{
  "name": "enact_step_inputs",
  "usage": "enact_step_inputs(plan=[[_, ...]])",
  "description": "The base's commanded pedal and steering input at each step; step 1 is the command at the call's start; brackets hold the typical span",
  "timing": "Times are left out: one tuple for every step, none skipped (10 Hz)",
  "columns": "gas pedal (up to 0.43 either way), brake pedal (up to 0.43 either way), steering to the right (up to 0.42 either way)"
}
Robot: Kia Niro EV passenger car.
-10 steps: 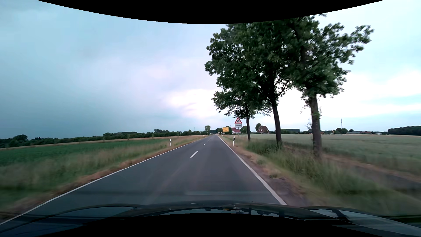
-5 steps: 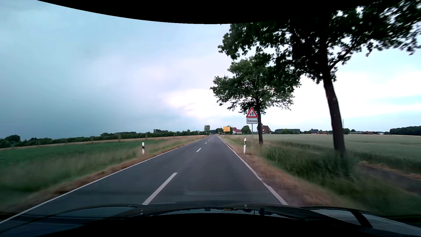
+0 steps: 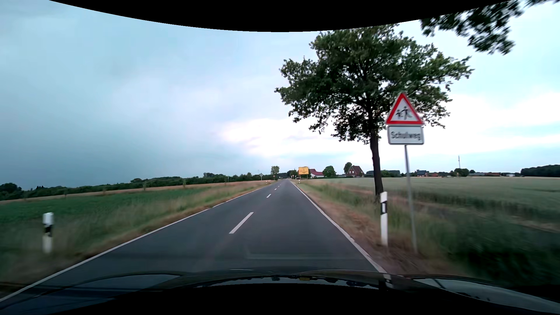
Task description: Follow the waypoints while adhering to traffic rules and regulations
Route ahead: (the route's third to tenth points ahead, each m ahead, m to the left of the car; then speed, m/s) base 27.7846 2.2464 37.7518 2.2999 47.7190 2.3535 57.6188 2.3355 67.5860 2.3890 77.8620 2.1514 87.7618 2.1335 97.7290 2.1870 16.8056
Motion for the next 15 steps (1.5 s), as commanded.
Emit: enact_step_inputs(plan=[[0.157, 0.0, -0.005], [0.157, 0.0, -0.005], [0.157, 0.0, -0.005], [0.157, 0.0, -0.002], [0.157, 0.0, -0.002], [0.157, 0.0, -0.002], [0.157, 0.0, -0.002], [0.157, 0.0, -0.002], [0.157, 0.0, -0.002], [0.157, 0.0, -0.001], [0.157, 0.0, -0.001], [0.157, 0.0, -0.002], [0.157, 0.0, -0.002], [0.157, 0.0, -0.002], [0.157, 0.0, -0.003]])
